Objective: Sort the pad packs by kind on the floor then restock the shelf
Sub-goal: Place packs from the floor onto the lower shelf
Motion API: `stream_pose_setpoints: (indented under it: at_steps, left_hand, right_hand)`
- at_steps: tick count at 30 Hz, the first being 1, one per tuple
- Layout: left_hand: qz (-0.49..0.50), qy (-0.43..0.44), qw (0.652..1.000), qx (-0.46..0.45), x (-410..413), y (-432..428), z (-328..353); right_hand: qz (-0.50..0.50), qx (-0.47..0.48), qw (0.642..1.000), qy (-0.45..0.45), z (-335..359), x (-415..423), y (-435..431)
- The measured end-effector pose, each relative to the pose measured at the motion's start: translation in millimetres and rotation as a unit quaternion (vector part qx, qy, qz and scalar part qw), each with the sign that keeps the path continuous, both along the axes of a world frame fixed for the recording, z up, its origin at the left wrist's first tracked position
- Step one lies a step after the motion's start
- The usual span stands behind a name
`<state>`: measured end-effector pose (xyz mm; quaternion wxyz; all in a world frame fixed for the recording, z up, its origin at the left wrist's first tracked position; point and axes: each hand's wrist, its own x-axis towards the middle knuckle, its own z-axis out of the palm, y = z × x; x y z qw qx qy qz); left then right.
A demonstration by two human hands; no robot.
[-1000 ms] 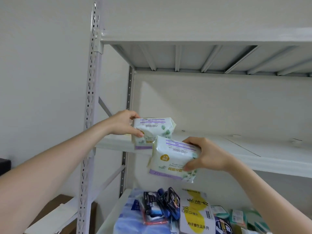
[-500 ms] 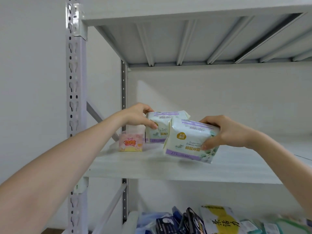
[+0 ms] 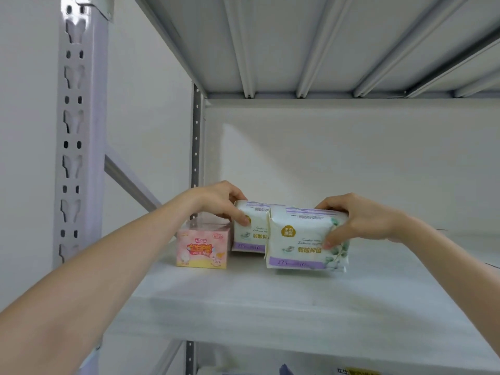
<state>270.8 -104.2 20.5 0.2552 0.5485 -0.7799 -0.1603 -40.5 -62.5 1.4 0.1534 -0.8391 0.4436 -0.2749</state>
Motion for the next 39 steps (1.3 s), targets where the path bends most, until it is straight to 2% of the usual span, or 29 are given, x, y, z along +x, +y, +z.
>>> stream_pose_setpoints:
  at_steps: [5,9,16,35,39]
  left_hand:
    - [-0.005,-0.015,1.0,0.026,10,-16,-2]
    - [-0.005,-0.046,0.997,0.067,19,-15,0]
    - [-0.068,-0.039,0.99,0.12,18,-2,-7]
    - [-0.101,0.062,0.976,0.181,35,14,-15]
    - [-0.074,0.088,0.979,0.167,35,17,-17]
  right_hand:
    - [0.006,0.036,0.999,-0.005,-13,8,-19]
    - [-0.012,0.039,0.998,-0.056,-21,13,-24]
    - [-0.01,0.068,0.991,-0.111,-29,35,-19]
    - [-0.036,0.058,0.984,-0.164,-43,65,-18]
    - [-0.033,0.057,0.981,-0.184,-46,64,-17]
